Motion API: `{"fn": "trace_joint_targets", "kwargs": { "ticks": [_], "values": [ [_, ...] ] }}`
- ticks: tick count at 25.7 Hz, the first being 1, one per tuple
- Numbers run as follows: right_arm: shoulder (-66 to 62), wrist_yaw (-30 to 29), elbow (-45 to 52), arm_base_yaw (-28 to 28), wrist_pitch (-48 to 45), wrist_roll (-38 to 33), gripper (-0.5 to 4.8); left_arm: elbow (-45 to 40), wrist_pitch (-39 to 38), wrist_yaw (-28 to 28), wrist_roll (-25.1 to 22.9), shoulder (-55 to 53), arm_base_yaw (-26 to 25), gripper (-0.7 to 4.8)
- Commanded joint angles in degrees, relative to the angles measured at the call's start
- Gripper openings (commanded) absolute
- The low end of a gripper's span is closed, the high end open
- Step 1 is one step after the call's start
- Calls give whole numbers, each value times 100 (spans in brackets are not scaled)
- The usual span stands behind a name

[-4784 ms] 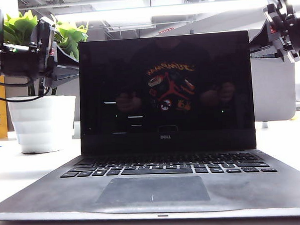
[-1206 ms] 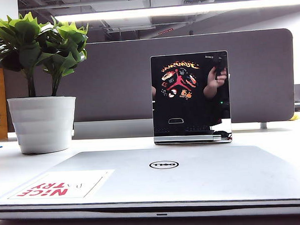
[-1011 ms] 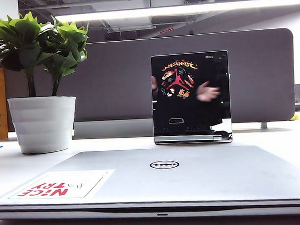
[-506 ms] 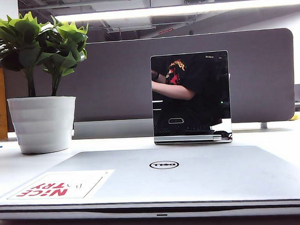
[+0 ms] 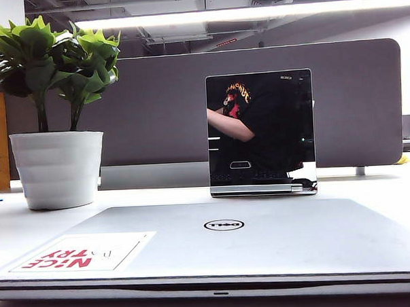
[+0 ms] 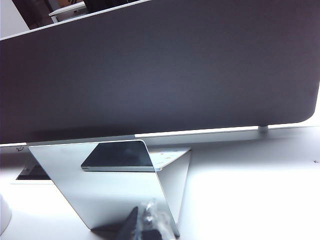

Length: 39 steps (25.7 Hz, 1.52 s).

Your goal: Close the laptop lid.

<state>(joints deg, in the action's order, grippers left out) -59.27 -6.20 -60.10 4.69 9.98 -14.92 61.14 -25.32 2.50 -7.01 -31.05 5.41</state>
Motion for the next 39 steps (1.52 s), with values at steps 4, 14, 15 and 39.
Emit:
{"fn": "trace_joint_targets", "kwargs": {
  "ticks": [4,14,15,39],
  "values": [
    [17,9,-13,7,-79,15,-1,-739,-144,101,-496,855,-13,-5],
    [17,11,-13,7,-79,15,-1,-3783,1069,282,-356,2837,-17,-5],
    [17,9,-13,7,-79,15,-1,-4000,1174,273,-260,2966,-17,-5],
    [4,9,-11,7,52,15,-1,-6065,2717,188,643,3082,-570,-5]
  ]
}}
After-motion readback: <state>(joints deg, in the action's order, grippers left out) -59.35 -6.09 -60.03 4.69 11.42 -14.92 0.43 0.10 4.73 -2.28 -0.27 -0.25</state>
